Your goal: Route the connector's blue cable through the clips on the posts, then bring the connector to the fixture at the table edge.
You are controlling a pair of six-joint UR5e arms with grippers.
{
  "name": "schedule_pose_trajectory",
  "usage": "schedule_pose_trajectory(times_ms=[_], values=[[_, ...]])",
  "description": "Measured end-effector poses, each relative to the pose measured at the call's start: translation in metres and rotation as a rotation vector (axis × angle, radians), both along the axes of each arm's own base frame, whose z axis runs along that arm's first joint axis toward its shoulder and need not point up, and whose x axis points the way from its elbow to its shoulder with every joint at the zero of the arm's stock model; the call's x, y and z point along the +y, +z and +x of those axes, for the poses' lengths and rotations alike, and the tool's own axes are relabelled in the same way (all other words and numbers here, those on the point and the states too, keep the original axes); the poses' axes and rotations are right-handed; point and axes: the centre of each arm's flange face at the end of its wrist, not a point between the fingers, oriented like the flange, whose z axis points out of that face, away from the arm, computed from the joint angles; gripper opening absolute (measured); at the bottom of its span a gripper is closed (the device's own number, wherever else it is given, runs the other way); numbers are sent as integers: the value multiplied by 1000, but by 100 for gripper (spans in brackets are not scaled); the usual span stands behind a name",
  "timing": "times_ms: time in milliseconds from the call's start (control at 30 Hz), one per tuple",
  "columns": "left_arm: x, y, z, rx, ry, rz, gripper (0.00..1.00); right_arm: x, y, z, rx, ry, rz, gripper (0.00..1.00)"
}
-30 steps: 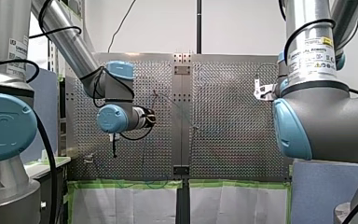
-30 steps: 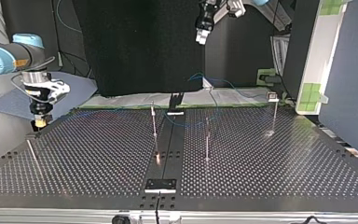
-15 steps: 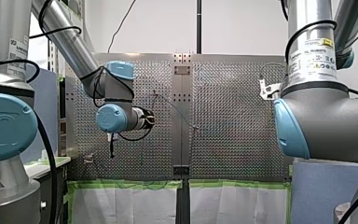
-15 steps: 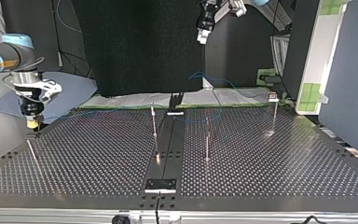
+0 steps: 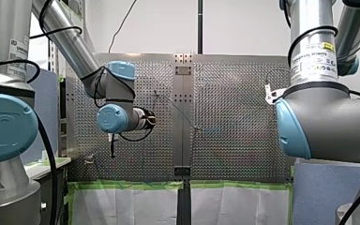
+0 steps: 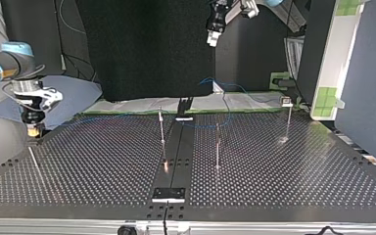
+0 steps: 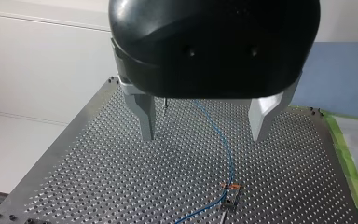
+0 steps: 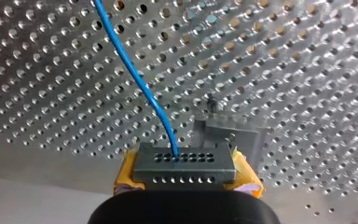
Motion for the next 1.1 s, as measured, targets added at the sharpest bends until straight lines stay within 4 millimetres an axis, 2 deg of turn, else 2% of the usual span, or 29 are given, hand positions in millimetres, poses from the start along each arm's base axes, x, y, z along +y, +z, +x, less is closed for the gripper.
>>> schedule_pose_trajectory(times_ms=[733, 1100], values=[[0, 1, 1, 1, 2, 11, 100, -13, 20, 1, -46, 24, 22, 0], [0, 1, 1, 2, 2, 13, 100, -14, 21, 1, -49, 29, 26, 0]])
